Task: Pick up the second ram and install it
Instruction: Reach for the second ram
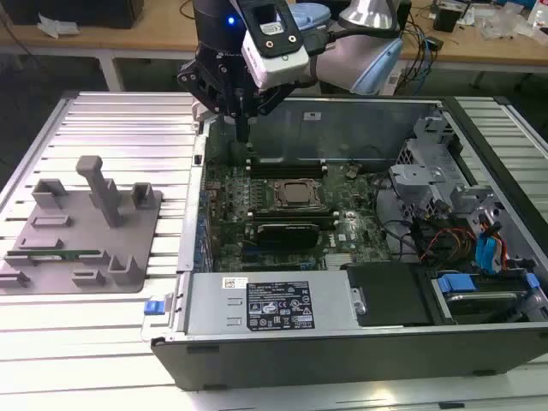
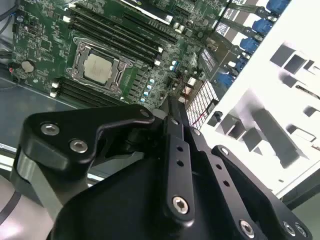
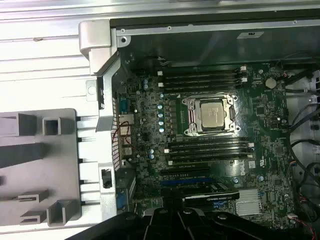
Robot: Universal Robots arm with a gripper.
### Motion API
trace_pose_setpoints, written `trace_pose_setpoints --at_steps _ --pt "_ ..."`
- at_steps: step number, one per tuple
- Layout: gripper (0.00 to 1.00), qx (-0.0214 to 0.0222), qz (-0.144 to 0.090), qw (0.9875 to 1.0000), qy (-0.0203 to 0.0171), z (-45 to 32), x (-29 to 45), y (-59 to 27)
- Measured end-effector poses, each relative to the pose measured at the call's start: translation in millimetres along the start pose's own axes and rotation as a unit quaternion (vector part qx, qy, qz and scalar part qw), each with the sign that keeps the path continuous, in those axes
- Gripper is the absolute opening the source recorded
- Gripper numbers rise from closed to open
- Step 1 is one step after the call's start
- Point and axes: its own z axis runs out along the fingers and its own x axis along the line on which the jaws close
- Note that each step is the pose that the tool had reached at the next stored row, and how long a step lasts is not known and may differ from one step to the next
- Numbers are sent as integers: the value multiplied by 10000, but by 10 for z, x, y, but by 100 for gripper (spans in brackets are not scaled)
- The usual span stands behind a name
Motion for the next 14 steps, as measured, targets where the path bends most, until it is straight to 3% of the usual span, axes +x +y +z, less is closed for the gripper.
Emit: trace_pose_setpoints --at_steps 6,14 --pt "8 0 0 10000 0 0 3 0" --pt "8 0 0 10000 0 -5 165 -12"
